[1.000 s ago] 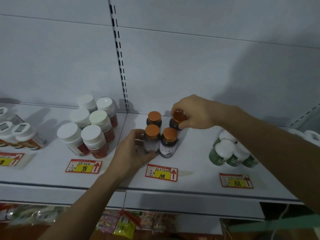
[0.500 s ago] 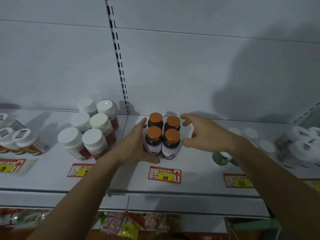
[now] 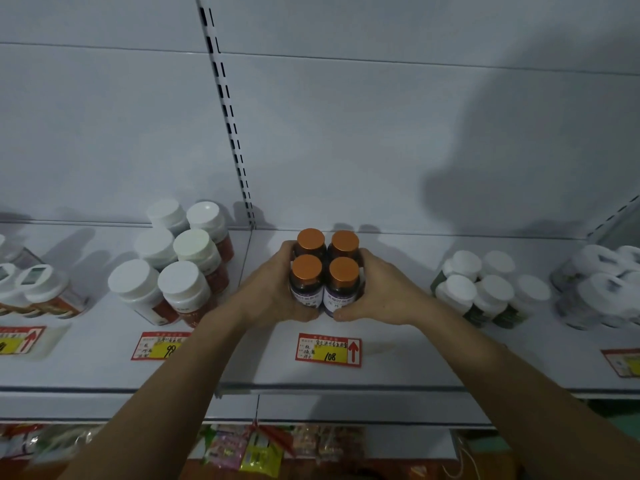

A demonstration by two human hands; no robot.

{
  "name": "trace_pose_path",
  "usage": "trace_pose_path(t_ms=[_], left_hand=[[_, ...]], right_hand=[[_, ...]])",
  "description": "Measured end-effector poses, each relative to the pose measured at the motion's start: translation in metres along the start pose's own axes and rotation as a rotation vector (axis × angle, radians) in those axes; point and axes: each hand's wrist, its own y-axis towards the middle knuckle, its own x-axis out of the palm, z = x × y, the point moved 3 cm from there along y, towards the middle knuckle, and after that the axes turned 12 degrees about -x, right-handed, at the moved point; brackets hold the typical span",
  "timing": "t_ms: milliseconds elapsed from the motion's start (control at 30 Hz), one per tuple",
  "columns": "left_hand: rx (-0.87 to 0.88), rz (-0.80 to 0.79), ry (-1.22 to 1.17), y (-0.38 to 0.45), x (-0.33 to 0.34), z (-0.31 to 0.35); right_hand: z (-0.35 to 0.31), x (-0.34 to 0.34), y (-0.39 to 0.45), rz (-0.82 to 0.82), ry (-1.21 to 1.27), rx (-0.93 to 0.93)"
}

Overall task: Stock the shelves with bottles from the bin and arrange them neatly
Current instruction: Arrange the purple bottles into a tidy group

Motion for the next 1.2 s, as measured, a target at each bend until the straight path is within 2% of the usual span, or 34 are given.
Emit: trace_pose_path(t_ms=[433, 1033, 1200], left_hand=[[0.047, 0.083, 0.059, -0.007, 0.015, 0.000], [-0.007, 0.057, 0.096, -0.013, 0.016, 0.005], [-0.111, -0.036, 0.183, -0.024, 0.004, 0.014]], right_hand=[[0.004, -0.004, -0.009, -0.052, -0.035, 0.002], [0.002, -0.004, -0.013, -0.052, -0.040, 0.078], [-0.010, -0.014, -0.020, -0.136, -0.157, 0.127]])
